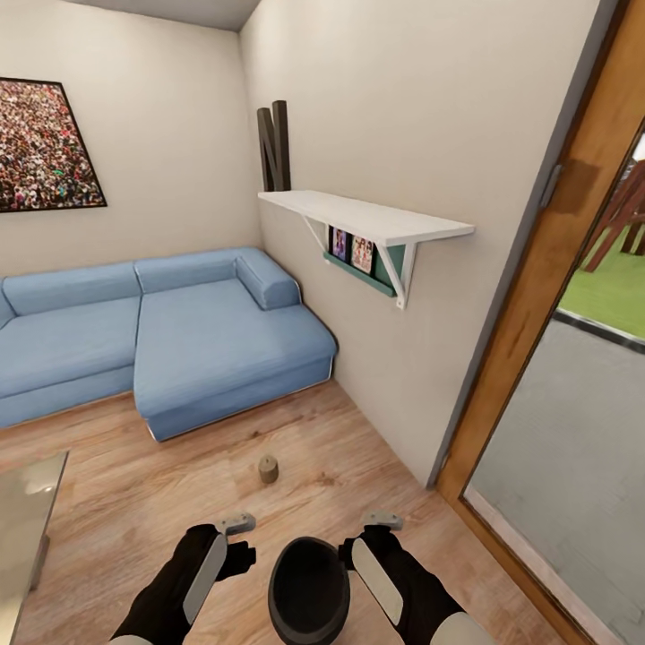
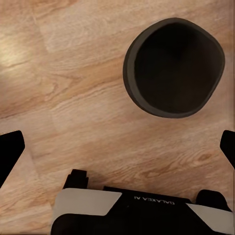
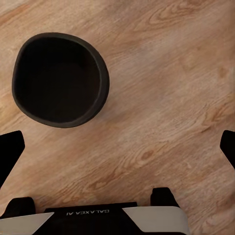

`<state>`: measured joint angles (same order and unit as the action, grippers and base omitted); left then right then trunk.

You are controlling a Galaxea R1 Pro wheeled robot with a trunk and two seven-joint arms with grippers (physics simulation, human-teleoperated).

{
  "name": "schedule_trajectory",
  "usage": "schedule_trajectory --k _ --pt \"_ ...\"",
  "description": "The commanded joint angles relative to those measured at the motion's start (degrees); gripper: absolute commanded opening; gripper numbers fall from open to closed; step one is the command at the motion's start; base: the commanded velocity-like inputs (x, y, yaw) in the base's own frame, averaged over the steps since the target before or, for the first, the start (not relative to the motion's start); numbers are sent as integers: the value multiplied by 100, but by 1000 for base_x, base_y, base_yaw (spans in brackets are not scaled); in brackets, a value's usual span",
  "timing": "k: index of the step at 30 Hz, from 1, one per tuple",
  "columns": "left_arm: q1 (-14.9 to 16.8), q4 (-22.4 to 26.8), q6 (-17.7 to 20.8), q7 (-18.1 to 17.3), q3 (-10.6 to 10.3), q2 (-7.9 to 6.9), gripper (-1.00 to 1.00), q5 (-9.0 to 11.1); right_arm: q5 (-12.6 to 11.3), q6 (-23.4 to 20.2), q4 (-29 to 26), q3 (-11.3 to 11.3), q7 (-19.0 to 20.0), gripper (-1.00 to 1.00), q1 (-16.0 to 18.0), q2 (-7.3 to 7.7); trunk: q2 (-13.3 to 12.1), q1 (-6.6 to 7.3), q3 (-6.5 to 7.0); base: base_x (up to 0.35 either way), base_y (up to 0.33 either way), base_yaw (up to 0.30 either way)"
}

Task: Place each of the two pumpkins and all three candles from the living room inside a cabinet in the living room (use any cabinet), then make sure every cabinet is closed, and position the cauldron so it is next to a table in the living room.

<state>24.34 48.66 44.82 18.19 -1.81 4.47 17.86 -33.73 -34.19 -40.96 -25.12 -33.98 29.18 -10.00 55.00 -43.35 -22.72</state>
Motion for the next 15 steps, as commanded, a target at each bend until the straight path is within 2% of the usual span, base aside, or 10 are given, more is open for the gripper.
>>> schedule_trajectory --k 1,7,15 --pt "0 -18 0 0 -1 4 100 2 -1 0 0 2 2 100 0 0 0 0 0 13 -5 0" --pt "0 -48 0 -8 -3 10 100 6 -2 2 1 8 51 100 0 0 0 0 0 3 -1 0" --pt "0 -57 0 -9 -3 13 100 14 12 38 1 -24 58 100 0 0 321 -176 -144 0 0 0"
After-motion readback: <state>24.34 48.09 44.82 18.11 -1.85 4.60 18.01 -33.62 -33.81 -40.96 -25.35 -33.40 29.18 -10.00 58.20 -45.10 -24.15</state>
